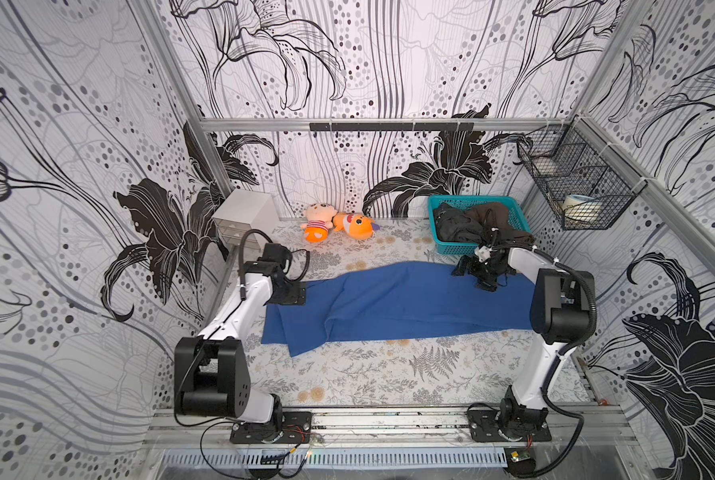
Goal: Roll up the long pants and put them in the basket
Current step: Fold the long pant at the center of the board.
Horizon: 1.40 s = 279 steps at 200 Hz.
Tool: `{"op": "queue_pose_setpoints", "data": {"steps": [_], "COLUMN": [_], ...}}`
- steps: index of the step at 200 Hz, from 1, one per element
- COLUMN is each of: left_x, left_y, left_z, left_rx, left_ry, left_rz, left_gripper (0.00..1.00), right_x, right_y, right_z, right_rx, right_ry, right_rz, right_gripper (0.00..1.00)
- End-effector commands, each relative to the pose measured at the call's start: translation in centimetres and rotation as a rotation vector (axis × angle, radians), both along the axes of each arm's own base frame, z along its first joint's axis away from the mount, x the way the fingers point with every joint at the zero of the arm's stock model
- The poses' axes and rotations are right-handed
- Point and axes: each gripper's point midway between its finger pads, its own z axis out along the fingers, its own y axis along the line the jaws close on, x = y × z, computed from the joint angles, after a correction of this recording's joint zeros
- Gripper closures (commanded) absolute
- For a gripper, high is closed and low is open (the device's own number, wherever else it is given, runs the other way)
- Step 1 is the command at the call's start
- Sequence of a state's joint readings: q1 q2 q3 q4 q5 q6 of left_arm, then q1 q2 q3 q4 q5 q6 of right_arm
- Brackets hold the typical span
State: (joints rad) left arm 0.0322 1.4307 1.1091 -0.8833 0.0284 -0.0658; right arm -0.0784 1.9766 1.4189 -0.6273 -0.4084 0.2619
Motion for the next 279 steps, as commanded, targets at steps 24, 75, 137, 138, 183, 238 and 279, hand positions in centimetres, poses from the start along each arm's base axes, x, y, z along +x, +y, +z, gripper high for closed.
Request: {"op": "queue_pose_setpoints", "data": {"steps": [24, 75, 137, 138, 183, 238, 279], "left_x": [0.3, 0.0, 0.3, 0.3, 0.4, 1.0, 1.8], "left_y": [0.2, 1.4, 1.3, 1.3, 2.8, 7.0, 8.9], "left_z": [-2.9, -5.1, -6.5, -6.5, -6.0, -3.6, -4.2], "left_rx": [-0.199, -0.263, -0.286, -0.286, -0.260, -0.222, -0.166], "left_ry": [0.084, 0.163, 0.209, 0.210, 0.203, 0.151, 0.205], "left_rz": [0.099, 0.177, 0.185, 0.185, 0.218, 0.281, 0.293], "left_gripper": [0.12, 0.19, 0.41, 0.42, 0.99, 1.00, 1.00], "right_x": [-0.2, -0.4, -0.5, -0.5, -0.5, -0.5, -0.5], "right_y": [1.6, 1.9, 2.1, 2.1, 2.2, 2.4, 2.6], "right_z": [-0.4, 0.2, 0.2, 0.2, 0.3, -0.1, -0.3], "right_rx": [0.035, 0.038, 0.046, 0.046, 0.045, 0.044, 0.043], "right_ry": [0.013, 0.003, 0.006, 0.007, 0.004, 0.018, 0.023], "right_rz": [0.028, 0.034, 0.040, 0.040, 0.042, 0.046, 0.054], "right_gripper": [0.01, 0.01, 0.01, 0.00, 0.01, 0.01, 0.00]}}
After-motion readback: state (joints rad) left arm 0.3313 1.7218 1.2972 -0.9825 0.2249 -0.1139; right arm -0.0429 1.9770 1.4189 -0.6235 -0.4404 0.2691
